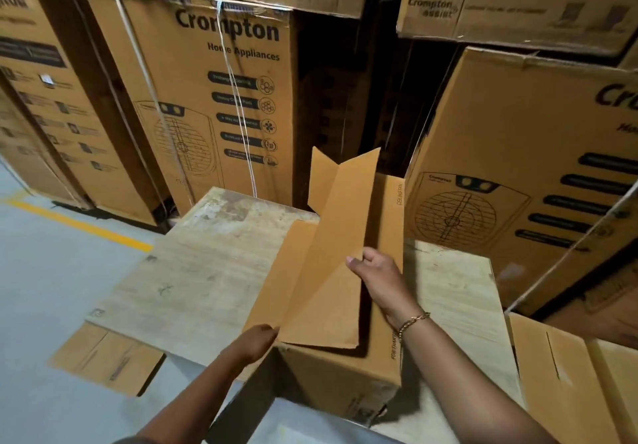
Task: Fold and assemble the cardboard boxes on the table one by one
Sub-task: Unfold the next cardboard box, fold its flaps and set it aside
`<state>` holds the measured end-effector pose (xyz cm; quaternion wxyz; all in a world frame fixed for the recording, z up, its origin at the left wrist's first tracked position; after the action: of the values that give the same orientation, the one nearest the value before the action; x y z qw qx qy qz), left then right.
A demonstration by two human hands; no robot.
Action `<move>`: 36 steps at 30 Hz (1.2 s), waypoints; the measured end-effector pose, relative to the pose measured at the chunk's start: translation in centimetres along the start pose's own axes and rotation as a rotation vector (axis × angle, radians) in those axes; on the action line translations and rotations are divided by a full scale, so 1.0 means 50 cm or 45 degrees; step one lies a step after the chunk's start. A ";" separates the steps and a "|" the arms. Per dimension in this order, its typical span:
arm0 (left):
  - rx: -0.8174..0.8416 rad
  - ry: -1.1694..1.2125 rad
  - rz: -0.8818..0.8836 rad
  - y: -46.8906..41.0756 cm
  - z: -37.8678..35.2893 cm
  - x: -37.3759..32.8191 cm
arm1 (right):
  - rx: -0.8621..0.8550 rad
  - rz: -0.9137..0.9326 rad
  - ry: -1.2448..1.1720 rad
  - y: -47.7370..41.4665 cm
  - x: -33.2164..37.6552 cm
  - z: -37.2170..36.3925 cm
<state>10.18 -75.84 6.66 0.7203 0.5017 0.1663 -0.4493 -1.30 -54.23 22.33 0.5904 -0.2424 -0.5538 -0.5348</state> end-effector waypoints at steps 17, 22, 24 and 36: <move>-0.156 0.060 -0.496 0.016 0.037 -0.191 | -0.490 -0.215 0.049 0.062 -0.146 0.062; -0.126 0.279 -0.530 -0.028 0.119 -0.126 | -0.216 -0.124 0.052 0.047 -0.135 -0.062; -0.092 0.434 -0.520 -0.036 0.163 -0.091 | -0.180 -0.053 0.068 0.032 -0.117 -0.106; -0.644 0.214 -0.306 0.000 0.308 0.017 | 0.063 -0.034 0.508 -0.004 -0.083 -0.180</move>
<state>7.39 -89.69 12.85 0.7478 0.3184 0.3902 -0.4326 2.82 -60.68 16.08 0.6869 -0.1095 -0.4421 -0.5663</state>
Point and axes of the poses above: each hand's wrist, its own y-axis away from the middle knuckle, its own z-axis out of the back of the hand, x = y × z, the point moved 5 cm from there along -y, towards the middle knuckle, and after that the axes turned 5 degrees about -z, right-handed, at the moved point
